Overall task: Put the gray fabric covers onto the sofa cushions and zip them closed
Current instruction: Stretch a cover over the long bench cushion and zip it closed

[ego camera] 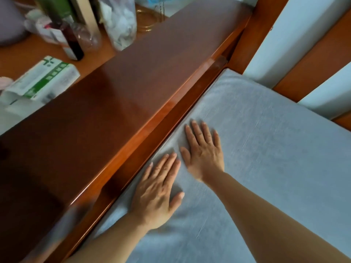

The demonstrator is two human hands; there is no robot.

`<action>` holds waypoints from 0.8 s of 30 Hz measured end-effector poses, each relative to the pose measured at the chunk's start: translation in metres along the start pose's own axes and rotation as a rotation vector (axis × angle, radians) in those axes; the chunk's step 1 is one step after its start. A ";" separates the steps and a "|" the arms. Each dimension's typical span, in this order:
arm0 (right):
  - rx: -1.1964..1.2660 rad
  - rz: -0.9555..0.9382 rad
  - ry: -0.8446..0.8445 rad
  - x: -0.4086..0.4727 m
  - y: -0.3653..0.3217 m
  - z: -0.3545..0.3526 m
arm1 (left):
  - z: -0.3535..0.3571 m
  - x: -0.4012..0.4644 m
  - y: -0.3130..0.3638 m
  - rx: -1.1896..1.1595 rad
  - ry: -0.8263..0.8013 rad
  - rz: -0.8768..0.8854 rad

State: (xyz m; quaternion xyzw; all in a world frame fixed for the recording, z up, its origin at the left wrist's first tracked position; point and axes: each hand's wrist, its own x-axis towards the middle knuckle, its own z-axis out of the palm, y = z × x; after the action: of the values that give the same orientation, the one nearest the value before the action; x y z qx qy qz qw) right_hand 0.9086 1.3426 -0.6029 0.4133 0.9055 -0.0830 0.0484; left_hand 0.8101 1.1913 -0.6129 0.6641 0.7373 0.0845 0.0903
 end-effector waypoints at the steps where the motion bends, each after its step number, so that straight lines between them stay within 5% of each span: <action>1: -0.004 0.000 0.000 -0.007 -0.009 0.003 | -0.002 -0.016 -0.005 0.000 -0.007 0.013; 13: 0.041 -0.048 -0.022 -0.150 -0.131 0.043 | -0.003 -0.193 -0.042 0.026 -0.140 0.072; 24: 0.109 -0.076 0.054 -0.285 -0.205 0.065 | -0.024 -0.255 -0.048 0.077 -0.238 0.085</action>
State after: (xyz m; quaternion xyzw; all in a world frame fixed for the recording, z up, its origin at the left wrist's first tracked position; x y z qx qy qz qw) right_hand 0.9407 0.9866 -0.6000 0.3826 0.9157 -0.1227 -0.0016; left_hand 0.7842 0.9327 -0.5958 0.7032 0.6952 -0.0192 0.1479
